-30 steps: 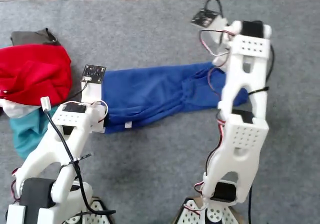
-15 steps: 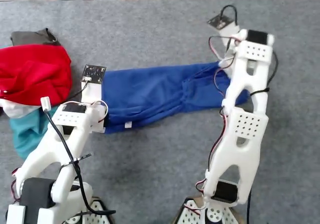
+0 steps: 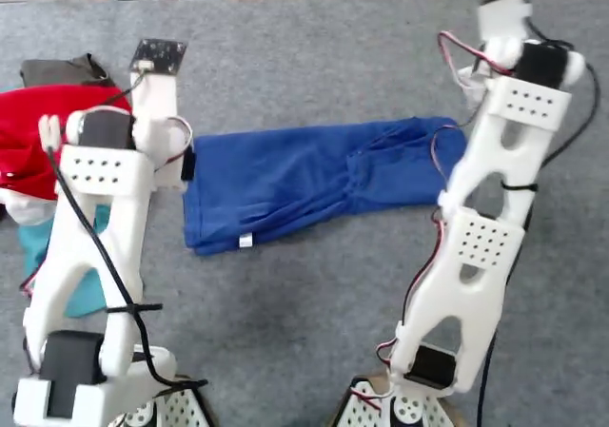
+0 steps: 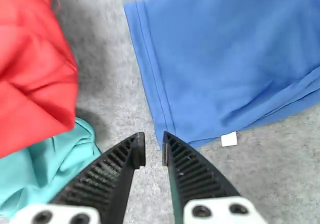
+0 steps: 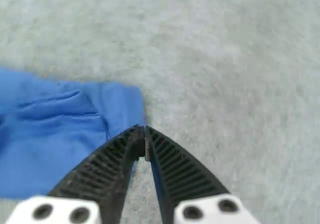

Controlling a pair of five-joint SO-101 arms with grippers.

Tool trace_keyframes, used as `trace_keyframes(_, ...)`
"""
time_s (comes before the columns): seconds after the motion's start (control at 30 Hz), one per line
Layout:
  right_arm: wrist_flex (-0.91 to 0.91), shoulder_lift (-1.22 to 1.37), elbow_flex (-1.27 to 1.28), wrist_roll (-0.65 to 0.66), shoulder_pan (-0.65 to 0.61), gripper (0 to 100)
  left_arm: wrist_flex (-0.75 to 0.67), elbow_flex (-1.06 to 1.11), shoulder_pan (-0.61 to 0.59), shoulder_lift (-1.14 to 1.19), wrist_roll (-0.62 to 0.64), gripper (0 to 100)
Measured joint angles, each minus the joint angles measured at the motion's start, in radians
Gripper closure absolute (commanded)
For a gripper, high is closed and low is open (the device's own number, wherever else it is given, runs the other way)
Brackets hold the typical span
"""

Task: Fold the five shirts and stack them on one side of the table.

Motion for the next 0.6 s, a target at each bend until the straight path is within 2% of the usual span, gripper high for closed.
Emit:
trace_keyframes(0.07,0.0,0.0,-0.002,-0.049,0.017,98.3,0.017,-0.02,0.0,0.057,0.025,82)
trace_keyframes(0.17,0.0,0.0,-0.011,-0.087,0.026,98.3,0.031,-0.037,0.0,0.193,0.063,83)
trace_keyframes(0.33,-0.031,0.0,-0.015,-0.091,0.034,98.3,0.031,-0.066,-0.012,0.371,0.118,78)
trace_keyframes(0.6,-0.066,0.0,-0.015,-0.044,0.052,98.3,-0.008,-0.129,-0.103,0.459,0.198,72)
